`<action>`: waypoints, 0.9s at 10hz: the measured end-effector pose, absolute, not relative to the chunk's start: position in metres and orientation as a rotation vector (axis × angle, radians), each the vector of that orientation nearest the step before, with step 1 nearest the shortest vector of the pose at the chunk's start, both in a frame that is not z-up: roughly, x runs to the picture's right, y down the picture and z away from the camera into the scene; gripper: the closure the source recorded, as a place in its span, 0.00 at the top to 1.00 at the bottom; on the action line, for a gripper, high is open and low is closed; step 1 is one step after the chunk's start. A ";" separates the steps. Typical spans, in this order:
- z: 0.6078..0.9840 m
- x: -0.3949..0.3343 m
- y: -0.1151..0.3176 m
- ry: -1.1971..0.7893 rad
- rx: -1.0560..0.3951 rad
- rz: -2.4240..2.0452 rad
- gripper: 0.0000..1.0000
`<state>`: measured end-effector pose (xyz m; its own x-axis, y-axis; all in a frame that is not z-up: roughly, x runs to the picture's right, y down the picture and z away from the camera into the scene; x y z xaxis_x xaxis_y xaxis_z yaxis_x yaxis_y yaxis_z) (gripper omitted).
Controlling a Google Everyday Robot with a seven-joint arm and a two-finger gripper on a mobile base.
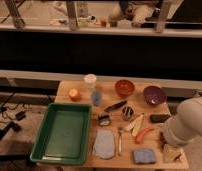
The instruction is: Place sponge in tray
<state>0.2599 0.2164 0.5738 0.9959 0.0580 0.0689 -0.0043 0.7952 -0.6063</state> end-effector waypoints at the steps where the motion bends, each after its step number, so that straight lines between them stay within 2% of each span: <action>1: 0.573 0.260 0.217 -0.089 -0.648 0.028 0.80; 9: 0.599 0.235 0.272 -0.133 -0.700 -0.057 0.80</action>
